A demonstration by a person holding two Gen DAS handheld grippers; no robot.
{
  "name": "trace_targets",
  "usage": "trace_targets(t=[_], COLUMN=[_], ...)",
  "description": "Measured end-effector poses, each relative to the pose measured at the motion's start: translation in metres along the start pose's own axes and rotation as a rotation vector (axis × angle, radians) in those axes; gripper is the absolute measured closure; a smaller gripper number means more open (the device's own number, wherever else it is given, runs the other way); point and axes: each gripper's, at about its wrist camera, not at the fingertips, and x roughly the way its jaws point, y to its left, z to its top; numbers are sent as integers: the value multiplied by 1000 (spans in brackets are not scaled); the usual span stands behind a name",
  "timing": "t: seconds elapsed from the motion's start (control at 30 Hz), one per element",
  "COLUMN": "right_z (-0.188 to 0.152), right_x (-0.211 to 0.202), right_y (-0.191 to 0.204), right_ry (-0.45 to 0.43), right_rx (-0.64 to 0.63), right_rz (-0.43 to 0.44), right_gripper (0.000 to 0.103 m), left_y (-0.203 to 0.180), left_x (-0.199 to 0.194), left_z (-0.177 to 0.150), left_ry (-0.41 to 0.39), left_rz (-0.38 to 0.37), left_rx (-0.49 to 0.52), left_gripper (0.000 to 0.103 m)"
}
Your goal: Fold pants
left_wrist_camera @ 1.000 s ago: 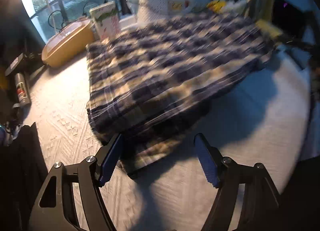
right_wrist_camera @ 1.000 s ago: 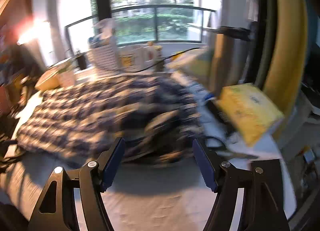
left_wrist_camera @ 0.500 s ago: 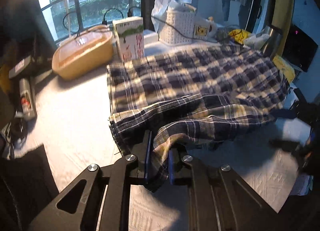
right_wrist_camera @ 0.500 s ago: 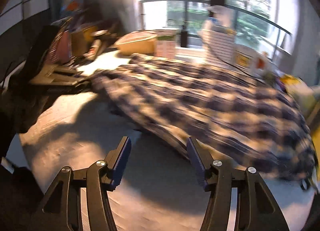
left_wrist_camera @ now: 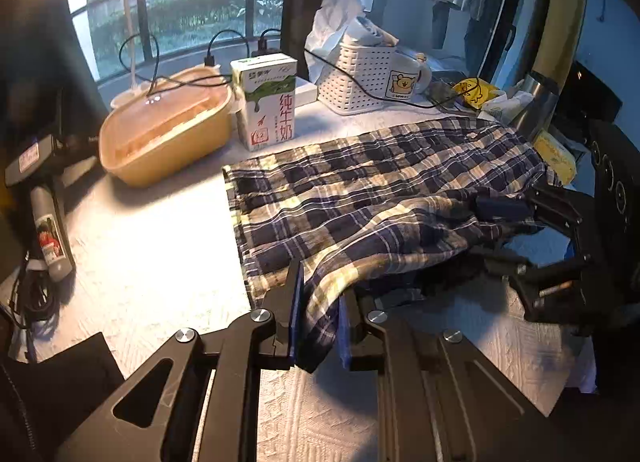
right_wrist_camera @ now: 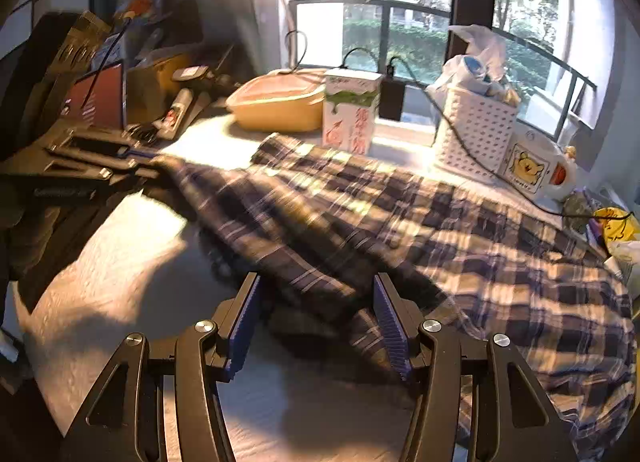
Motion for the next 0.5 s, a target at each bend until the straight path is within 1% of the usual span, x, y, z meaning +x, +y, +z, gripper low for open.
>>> trace_targets(t=[0.07, 0.13, 0.17, 0.23, 0.27, 0.33, 0.37, 0.43, 0.5], right_z=[3, 4, 3, -1, -4, -9, -11, -12, -9], right_x=[0, -1, -2, -5, -6, -3, 2, 12, 27], right_y=[-1, 5, 11, 31, 44, 64, 73, 81, 85], right_ry=[-1, 5, 7, -1, -1, 17, 30, 49, 64], right_rx=[1, -8, -14, -56, -93, -142, -160, -182, -196], right_rz=[-1, 6, 26, 77, 92, 134, 147, 141, 119], right_gripper=[45, 45, 45, 45, 45, 46, 49, 51, 52], left_y=[6, 14, 18, 21, 22, 23, 24, 28, 33], left_x=[4, 12, 15, 14, 12, 8, 6, 1, -3], left_z=[-1, -2, -3, -5, -6, -8, -8, -11, -15], left_ry=[4, 21, 35, 30, 21, 14, 11, 6, 6], left_rz=[-2, -22, -38, -54, -54, -42, -37, -38, -39], left_rx=[-13, -49, -75, -92, -91, -89, -89, -94, -97], left_gripper=[87, 87, 87, 86, 82, 80, 79, 79, 79])
